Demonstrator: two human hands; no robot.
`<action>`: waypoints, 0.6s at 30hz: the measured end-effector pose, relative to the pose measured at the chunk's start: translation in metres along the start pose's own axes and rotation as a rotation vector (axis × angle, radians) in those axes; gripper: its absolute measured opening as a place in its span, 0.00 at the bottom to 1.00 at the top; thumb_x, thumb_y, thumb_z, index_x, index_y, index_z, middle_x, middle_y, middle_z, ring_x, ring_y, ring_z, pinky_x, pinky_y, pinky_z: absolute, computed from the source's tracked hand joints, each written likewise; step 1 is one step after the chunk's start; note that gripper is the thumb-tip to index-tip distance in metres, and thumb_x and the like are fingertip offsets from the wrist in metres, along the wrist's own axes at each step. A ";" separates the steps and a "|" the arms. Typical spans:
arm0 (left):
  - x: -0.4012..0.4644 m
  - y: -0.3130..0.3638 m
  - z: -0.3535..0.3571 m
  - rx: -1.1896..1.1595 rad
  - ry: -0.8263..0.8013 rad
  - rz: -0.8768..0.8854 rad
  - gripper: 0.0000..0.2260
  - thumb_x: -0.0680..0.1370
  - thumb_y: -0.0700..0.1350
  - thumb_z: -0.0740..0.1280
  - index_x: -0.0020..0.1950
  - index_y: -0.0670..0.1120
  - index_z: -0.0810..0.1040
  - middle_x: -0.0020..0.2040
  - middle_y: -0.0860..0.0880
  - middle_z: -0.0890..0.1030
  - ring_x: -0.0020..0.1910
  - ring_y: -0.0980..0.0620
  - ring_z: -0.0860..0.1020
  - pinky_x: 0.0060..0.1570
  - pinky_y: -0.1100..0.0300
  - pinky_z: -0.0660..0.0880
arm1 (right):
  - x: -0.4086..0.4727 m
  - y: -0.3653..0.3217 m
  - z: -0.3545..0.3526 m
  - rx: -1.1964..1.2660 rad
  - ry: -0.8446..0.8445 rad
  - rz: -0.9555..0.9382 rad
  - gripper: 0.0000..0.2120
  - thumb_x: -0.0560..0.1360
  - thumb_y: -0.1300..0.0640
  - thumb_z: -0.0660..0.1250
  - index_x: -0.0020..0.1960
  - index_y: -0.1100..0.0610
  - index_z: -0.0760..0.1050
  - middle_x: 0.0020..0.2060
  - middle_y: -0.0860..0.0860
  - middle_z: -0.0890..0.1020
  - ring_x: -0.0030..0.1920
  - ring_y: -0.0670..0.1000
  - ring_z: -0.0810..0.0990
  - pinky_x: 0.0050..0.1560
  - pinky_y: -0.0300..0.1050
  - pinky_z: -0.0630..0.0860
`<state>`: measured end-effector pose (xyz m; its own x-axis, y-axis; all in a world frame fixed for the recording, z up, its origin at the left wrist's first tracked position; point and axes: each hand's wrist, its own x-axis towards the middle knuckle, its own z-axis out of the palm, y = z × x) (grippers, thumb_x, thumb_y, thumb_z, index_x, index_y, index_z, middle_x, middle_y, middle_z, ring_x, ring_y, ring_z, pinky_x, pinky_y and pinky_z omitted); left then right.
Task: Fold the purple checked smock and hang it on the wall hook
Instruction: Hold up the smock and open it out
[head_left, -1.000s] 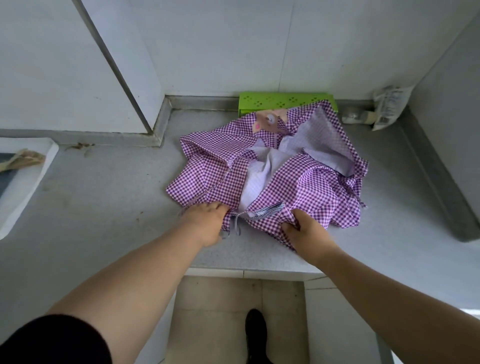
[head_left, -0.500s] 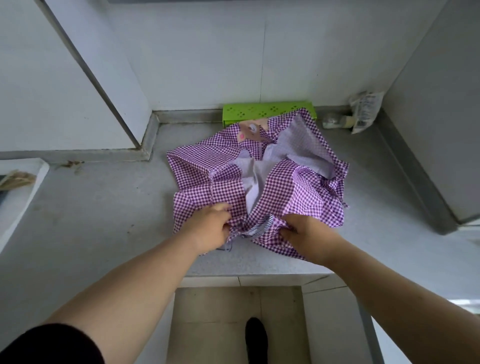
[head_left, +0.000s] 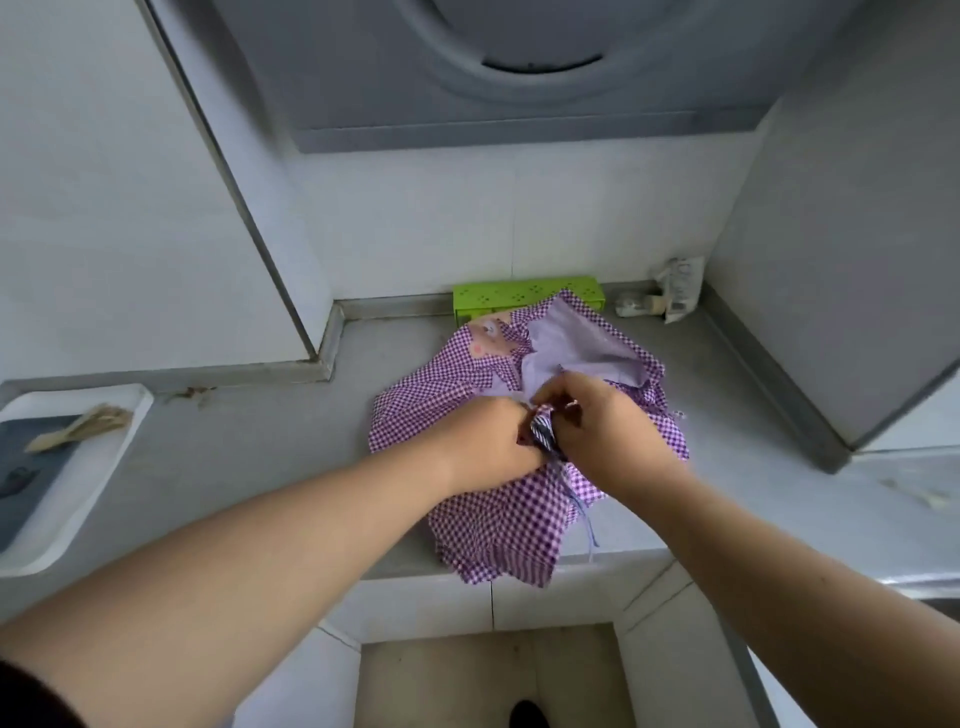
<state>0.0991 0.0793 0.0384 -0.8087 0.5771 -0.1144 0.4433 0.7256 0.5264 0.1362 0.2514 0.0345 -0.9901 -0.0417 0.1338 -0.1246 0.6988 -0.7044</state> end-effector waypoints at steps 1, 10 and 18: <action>-0.001 0.001 -0.002 -0.040 0.043 -0.039 0.10 0.78 0.52 0.72 0.43 0.47 0.83 0.40 0.49 0.84 0.42 0.49 0.81 0.42 0.54 0.75 | 0.000 -0.007 -0.002 0.105 0.033 0.046 0.09 0.78 0.62 0.68 0.53 0.49 0.78 0.45 0.43 0.83 0.42 0.44 0.83 0.39 0.37 0.76; -0.072 0.013 -0.059 -0.735 0.439 -0.317 0.22 0.70 0.57 0.74 0.45 0.36 0.84 0.44 0.37 0.87 0.43 0.37 0.86 0.50 0.43 0.84 | -0.069 -0.084 0.002 0.124 0.081 0.129 0.21 0.77 0.31 0.64 0.56 0.47 0.71 0.47 0.43 0.80 0.45 0.42 0.80 0.44 0.47 0.77; -0.144 0.048 -0.106 -0.704 0.258 -0.073 0.18 0.69 0.55 0.72 0.42 0.38 0.83 0.44 0.39 0.86 0.44 0.47 0.81 0.60 0.42 0.78 | -0.078 -0.148 0.016 0.256 0.101 0.046 0.15 0.76 0.45 0.73 0.58 0.49 0.74 0.46 0.46 0.84 0.44 0.46 0.82 0.43 0.45 0.79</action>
<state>0.1960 -0.0087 0.1698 -0.9297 0.3681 -0.0142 0.1033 0.2974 0.9491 0.2309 0.1399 0.1176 -0.9853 0.0656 0.1574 -0.1049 0.4948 -0.8627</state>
